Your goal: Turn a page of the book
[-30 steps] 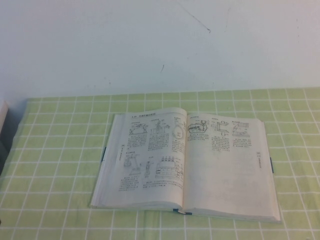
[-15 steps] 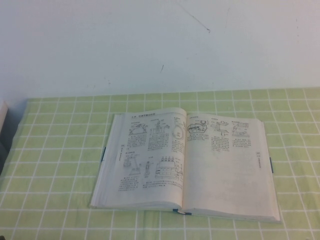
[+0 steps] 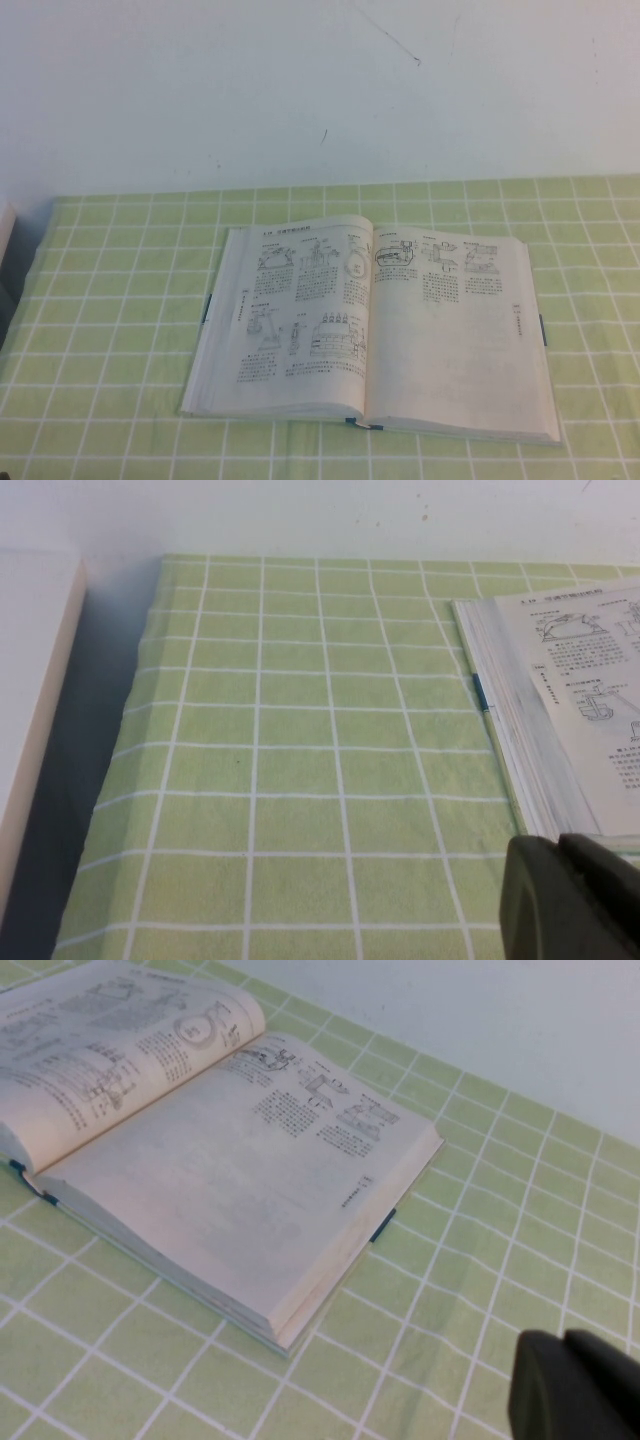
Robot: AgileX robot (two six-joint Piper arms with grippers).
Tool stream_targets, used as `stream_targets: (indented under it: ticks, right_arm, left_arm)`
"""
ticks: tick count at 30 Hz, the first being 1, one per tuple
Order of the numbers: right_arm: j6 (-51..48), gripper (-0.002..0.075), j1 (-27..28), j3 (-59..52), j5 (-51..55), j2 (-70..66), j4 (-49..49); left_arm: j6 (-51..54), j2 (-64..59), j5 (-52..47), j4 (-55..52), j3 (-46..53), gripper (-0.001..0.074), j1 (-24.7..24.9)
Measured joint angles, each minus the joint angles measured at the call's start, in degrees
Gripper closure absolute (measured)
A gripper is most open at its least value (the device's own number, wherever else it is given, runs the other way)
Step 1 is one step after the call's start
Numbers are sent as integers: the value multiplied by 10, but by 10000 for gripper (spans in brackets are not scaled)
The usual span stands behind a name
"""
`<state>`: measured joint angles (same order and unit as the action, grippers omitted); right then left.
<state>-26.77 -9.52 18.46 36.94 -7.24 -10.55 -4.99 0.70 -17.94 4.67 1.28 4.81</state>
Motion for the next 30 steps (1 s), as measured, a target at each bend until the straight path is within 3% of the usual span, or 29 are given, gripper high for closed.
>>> stream_targets:
  ticks: [21, 26, 30]
  right_arm:
    - [2, 729, 0, 0, -2, 0, 0]
    - [15, 729, 0, -27, -87, 0, 15]
    - [81, 729, 19, -79, -163, 7, 67]
  left_arm:
    - [1, 0, -1, 0, 0, 738, 0]
    - [1, 0, -1, 0, 0, 738, 0]
    - [1, 0, -1, 0, 0, 738, 0]
